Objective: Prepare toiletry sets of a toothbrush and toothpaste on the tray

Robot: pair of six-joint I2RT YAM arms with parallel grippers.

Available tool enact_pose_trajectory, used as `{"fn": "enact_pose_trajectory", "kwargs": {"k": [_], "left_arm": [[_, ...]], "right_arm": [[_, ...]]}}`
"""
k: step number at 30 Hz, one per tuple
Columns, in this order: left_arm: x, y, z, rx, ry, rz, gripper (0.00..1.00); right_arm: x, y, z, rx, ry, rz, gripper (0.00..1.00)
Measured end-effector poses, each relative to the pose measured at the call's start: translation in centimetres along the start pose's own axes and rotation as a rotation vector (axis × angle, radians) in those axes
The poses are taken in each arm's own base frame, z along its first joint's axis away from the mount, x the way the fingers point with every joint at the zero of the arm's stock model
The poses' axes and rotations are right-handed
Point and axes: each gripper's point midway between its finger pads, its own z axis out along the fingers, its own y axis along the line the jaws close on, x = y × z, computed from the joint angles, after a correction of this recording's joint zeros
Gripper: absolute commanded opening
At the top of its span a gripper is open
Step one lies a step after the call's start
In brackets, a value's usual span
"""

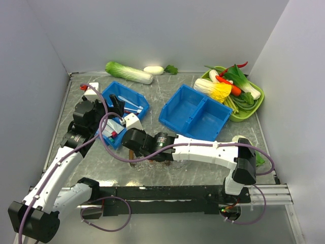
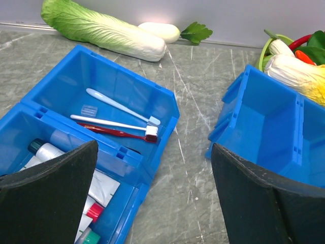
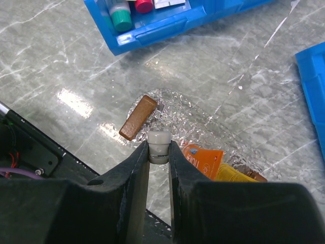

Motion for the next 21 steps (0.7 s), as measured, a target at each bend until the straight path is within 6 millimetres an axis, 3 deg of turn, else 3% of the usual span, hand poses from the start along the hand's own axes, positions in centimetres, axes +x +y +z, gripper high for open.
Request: {"fn": "enact_pose_trajectory", "kwargs": {"k": [21], "left_arm": [[-0.01,0.00,0.00,0.001,0.000,0.004,0.96]], "right_arm": [[-0.03,0.53,0.09,0.011,-0.005,-0.055,0.00]]}}
